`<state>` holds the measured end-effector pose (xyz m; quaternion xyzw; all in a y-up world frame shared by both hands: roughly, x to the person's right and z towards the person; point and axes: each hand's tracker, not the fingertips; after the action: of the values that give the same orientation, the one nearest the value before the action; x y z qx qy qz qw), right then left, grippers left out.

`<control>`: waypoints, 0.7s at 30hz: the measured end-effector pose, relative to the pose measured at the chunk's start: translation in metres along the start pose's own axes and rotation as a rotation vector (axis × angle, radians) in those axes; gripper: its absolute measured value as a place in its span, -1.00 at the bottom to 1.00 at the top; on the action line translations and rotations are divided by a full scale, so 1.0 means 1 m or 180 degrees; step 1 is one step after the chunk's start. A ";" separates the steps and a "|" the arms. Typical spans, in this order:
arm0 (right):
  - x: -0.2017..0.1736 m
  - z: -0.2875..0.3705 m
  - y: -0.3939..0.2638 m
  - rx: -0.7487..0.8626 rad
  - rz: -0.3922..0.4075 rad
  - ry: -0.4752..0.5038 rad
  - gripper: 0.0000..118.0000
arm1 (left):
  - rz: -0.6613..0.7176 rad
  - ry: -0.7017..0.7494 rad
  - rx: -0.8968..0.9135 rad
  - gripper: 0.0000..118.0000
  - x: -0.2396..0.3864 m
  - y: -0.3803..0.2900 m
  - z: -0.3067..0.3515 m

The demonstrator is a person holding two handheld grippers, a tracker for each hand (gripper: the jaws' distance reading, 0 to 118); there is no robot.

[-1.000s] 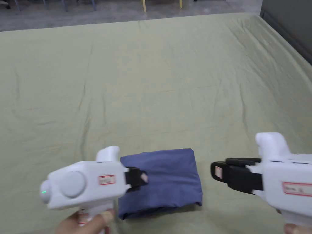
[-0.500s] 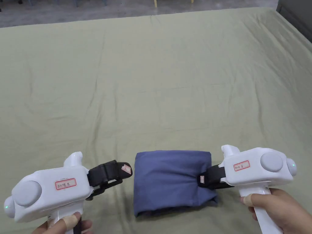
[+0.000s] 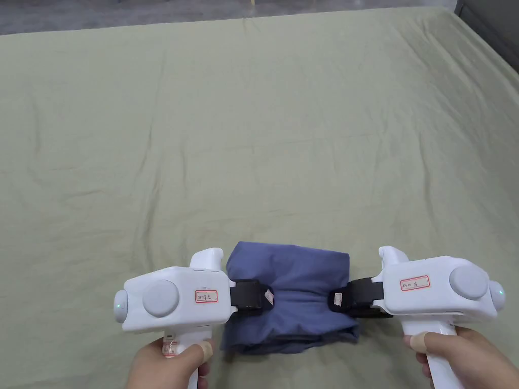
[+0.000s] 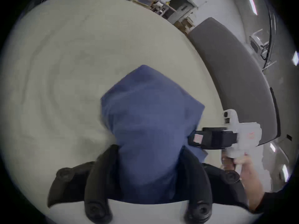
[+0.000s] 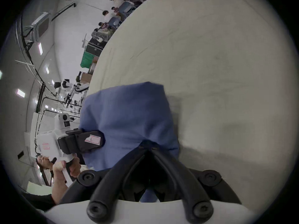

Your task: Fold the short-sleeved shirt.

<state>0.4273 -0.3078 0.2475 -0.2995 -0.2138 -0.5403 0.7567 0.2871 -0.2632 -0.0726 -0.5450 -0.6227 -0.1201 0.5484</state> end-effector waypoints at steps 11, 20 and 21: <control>-0.188 0.053 -0.019 0.1714 0.1422 -0.1612 -0.96 | 0.0088 0.0172 0.0197 -0.25 -0.037 0.025 0.090; -0.361 0.011 -0.067 0.2133 0.2047 -0.1084 -0.96 | 0.0457 0.0790 0.0402 -0.25 -0.164 0.015 0.216; -0.380 0.005 -0.075 0.2157 0.2145 -0.1021 -0.96 | 0.0570 0.0780 0.0428 -0.25 -0.179 0.013 0.230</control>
<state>0.2327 -0.0603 0.0218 -0.1685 -0.3822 -0.1134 0.9015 0.1353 -0.1841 -0.3089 -0.5417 -0.5068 -0.0943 0.6640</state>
